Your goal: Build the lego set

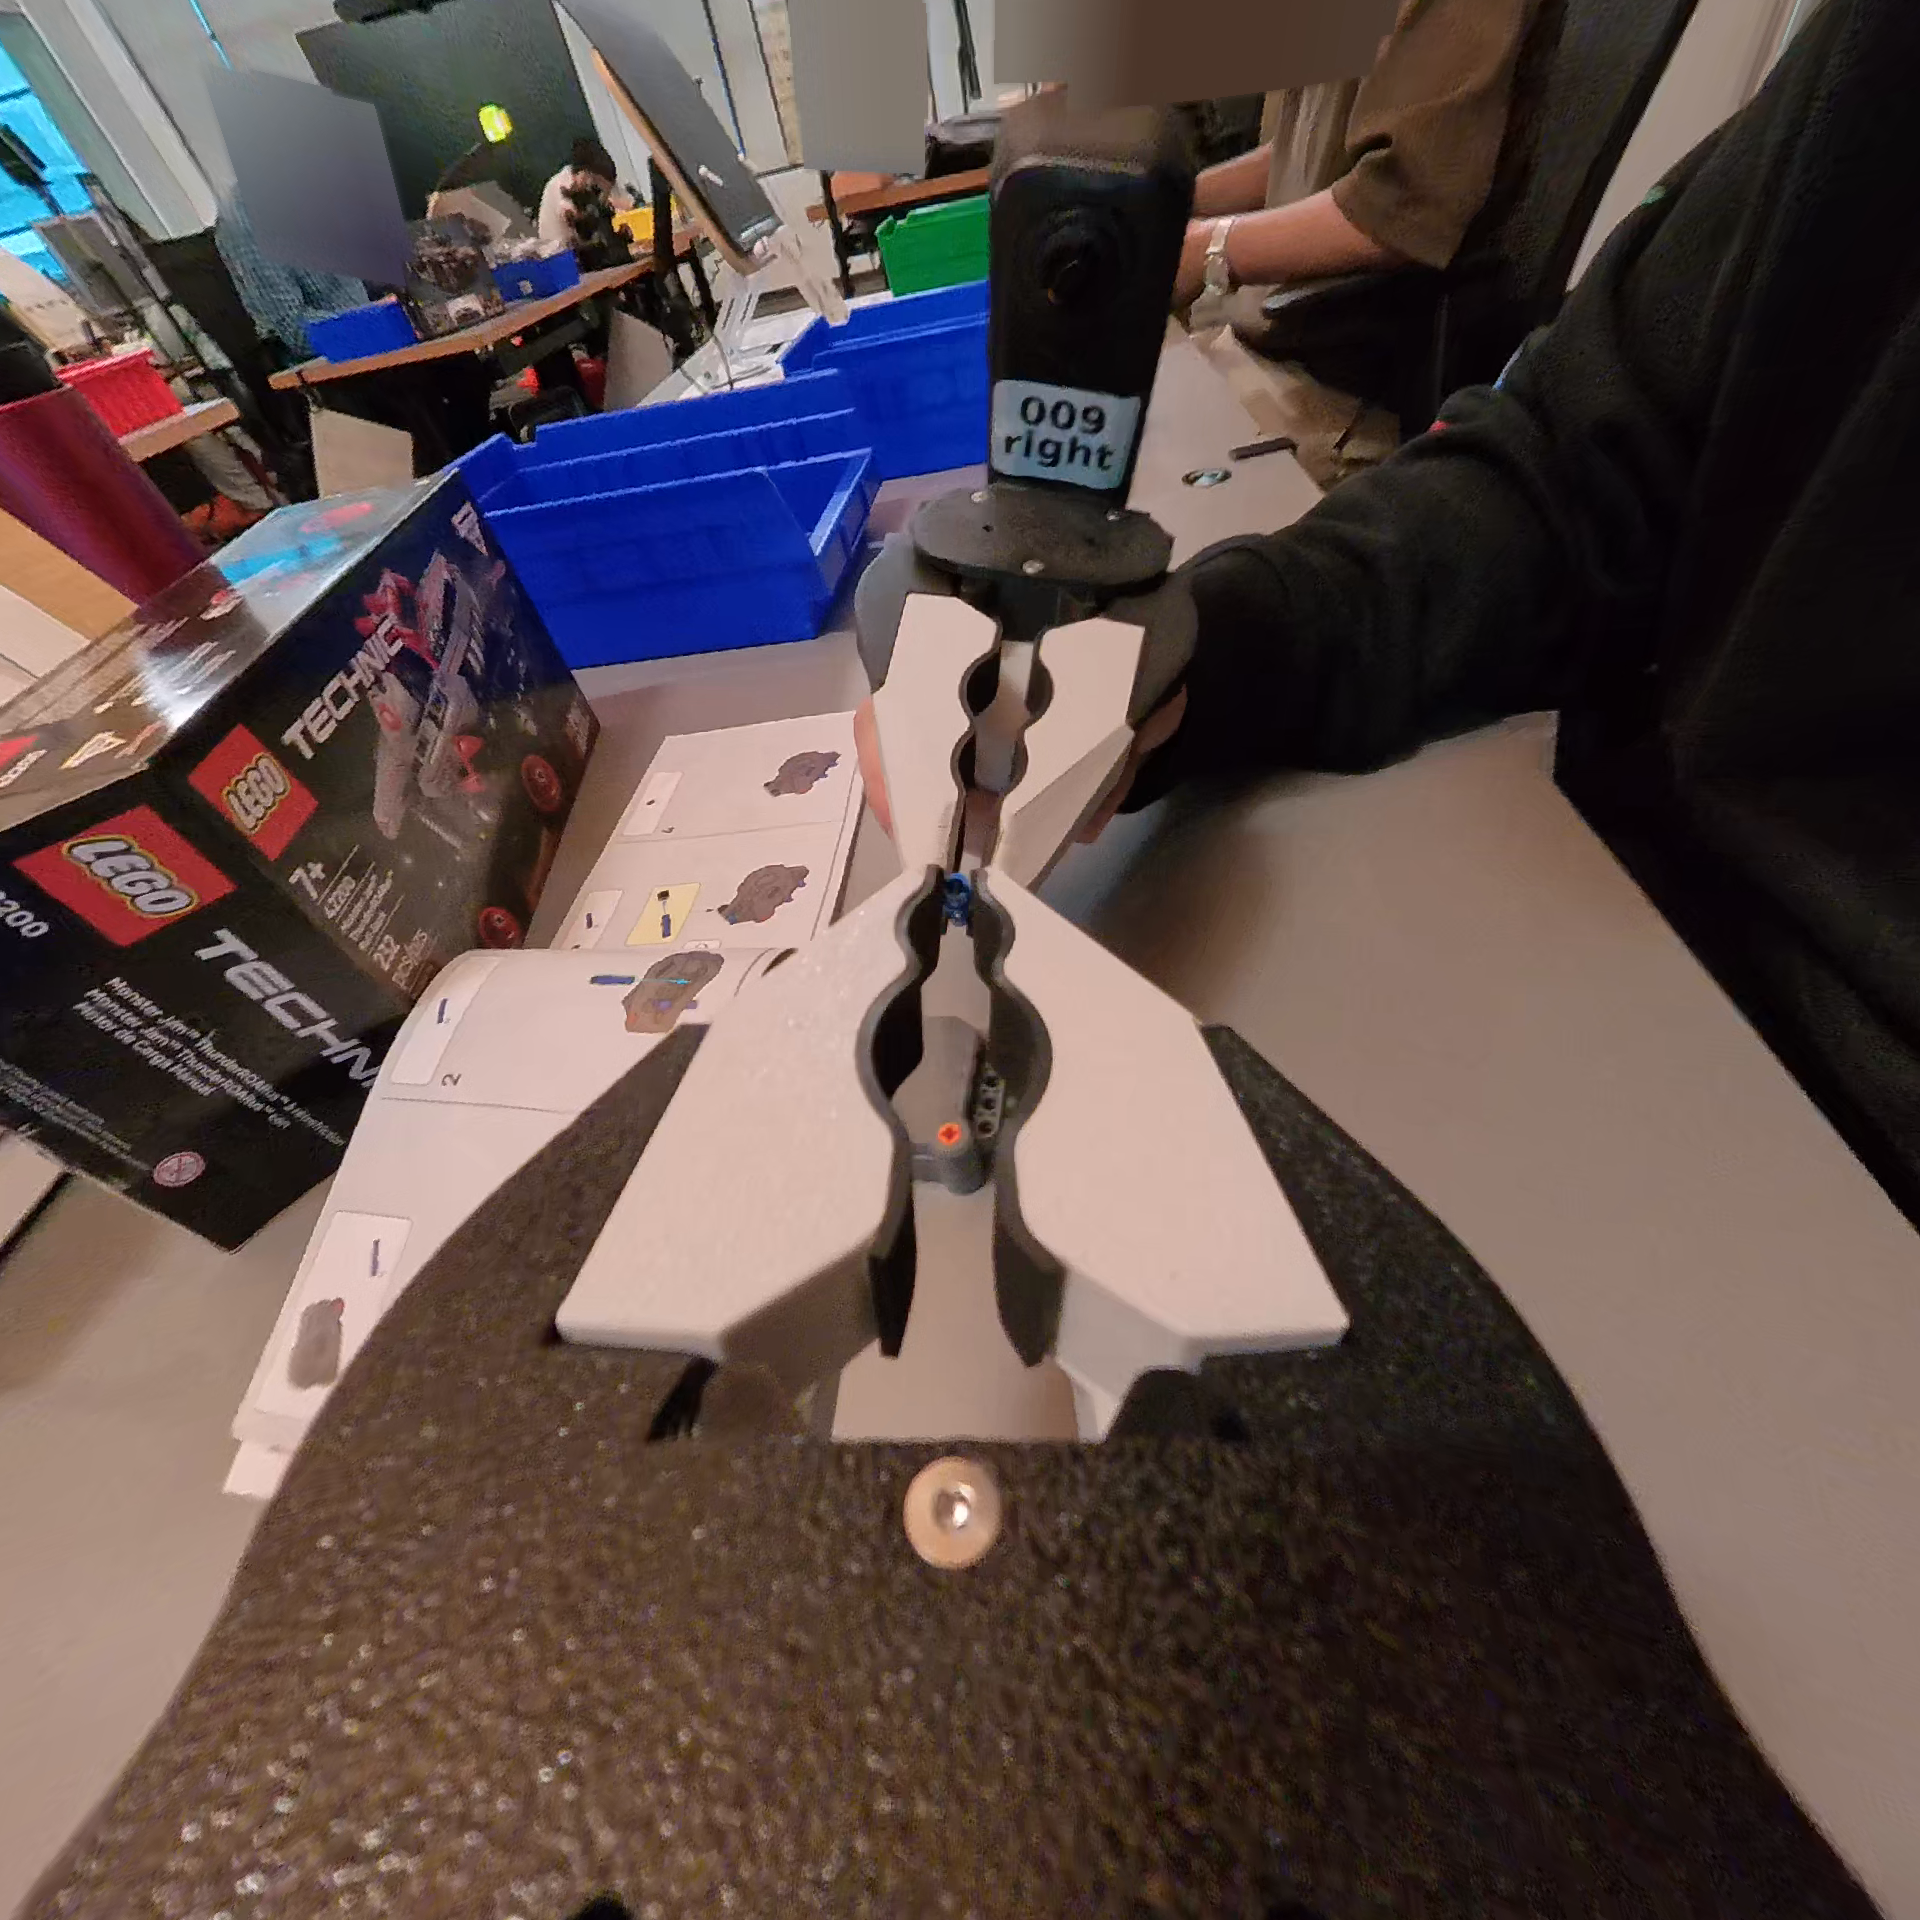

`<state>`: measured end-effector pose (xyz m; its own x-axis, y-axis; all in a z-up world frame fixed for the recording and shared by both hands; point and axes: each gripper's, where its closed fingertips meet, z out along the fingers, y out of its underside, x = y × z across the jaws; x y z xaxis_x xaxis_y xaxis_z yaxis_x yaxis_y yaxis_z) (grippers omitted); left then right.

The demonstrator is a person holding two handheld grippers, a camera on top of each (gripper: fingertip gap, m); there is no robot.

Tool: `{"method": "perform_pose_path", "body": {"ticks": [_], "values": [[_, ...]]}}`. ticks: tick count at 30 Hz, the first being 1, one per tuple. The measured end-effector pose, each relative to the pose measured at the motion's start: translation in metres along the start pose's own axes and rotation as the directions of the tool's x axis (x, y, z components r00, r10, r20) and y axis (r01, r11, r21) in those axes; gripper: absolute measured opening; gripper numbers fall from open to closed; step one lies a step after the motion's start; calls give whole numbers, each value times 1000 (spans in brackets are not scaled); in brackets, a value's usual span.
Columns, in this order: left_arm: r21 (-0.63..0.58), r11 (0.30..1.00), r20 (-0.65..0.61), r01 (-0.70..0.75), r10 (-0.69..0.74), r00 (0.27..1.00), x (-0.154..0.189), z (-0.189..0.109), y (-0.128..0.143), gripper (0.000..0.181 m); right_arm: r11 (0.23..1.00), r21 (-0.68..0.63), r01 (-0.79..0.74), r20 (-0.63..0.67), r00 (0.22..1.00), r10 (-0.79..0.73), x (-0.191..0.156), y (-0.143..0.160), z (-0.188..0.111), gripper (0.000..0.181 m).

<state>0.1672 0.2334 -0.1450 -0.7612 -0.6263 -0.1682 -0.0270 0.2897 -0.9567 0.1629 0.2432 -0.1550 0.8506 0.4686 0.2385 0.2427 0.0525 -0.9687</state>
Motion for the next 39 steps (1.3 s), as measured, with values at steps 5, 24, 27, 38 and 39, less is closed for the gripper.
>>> {"method": "perform_pose_path", "body": {"ticks": [5,24,27,38,39], "values": [[-97,995,16,-2,4,1000,-2,7,13,1,994,-111,11,25,1000,-8,2,17,-4,22],[-208,972,-56,106,-121,991,5,18,46,1,827,-554,-94,-24,995,96,3,103,-16,59],[-261,961,-58,96,-115,992,7,27,57,1,813,-578,-68,-22,997,68,3,108,-14,52],[-348,922,-50,171,-200,978,7,36,80,1,814,-577,-63,8,997,82,0,108,-11,43],[-350,920,-52,176,-207,977,7,37,80,1,814,-578,-66,9,996,88,0,108,-11,43]]}}
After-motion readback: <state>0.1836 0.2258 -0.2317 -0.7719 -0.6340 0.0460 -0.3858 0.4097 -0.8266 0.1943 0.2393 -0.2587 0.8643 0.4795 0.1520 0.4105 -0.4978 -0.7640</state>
